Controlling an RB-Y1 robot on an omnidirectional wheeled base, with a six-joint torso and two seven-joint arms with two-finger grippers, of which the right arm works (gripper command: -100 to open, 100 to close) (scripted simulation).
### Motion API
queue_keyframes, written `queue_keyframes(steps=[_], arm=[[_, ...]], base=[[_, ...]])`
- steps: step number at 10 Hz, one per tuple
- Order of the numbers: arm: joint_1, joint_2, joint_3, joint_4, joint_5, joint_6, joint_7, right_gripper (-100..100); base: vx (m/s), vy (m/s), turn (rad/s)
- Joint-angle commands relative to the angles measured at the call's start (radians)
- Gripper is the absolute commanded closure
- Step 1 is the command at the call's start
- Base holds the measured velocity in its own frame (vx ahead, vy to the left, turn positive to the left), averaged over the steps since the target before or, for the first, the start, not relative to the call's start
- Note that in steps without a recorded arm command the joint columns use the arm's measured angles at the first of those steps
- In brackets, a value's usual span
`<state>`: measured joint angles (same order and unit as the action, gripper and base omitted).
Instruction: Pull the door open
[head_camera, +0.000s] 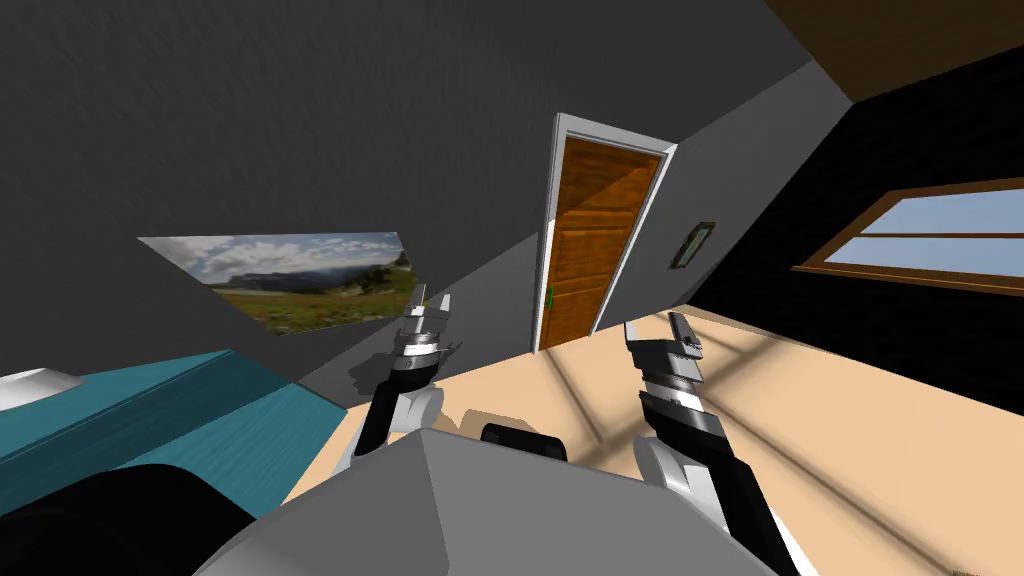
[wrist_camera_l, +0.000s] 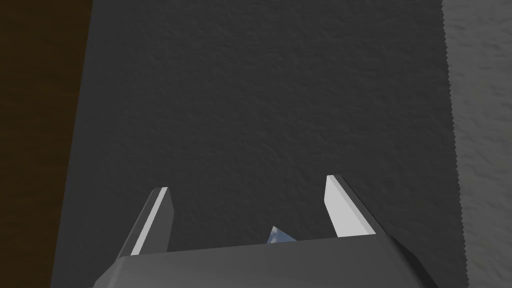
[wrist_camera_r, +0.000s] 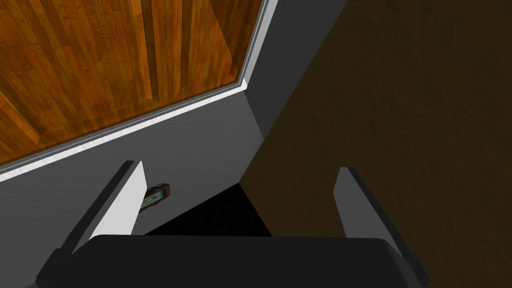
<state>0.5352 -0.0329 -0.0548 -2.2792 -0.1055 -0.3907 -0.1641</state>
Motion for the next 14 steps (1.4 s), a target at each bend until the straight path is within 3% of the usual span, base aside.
queue_keyframes(steps=[1, 3, 7, 14], arm=[[-0.006, -0.004, 0.001, 0.02, -0.012, -0.008, -0.013, -100], [-0.022, -0.011, 0.004, 0.068, -0.042, -0.025, -0.044, -100], [-0.044, -0.021, 0.009, 0.139, -0.085, -0.052, -0.09, -100], [-0.099, -0.041, 0.019, 0.312, -0.191, -0.116, -0.202, -100]], base=[[0.016, -0.019, 0.179], [0.048, -0.079, 0.341], [0.049, -0.083, 0.179], [0.044, -0.092, 0.209]])
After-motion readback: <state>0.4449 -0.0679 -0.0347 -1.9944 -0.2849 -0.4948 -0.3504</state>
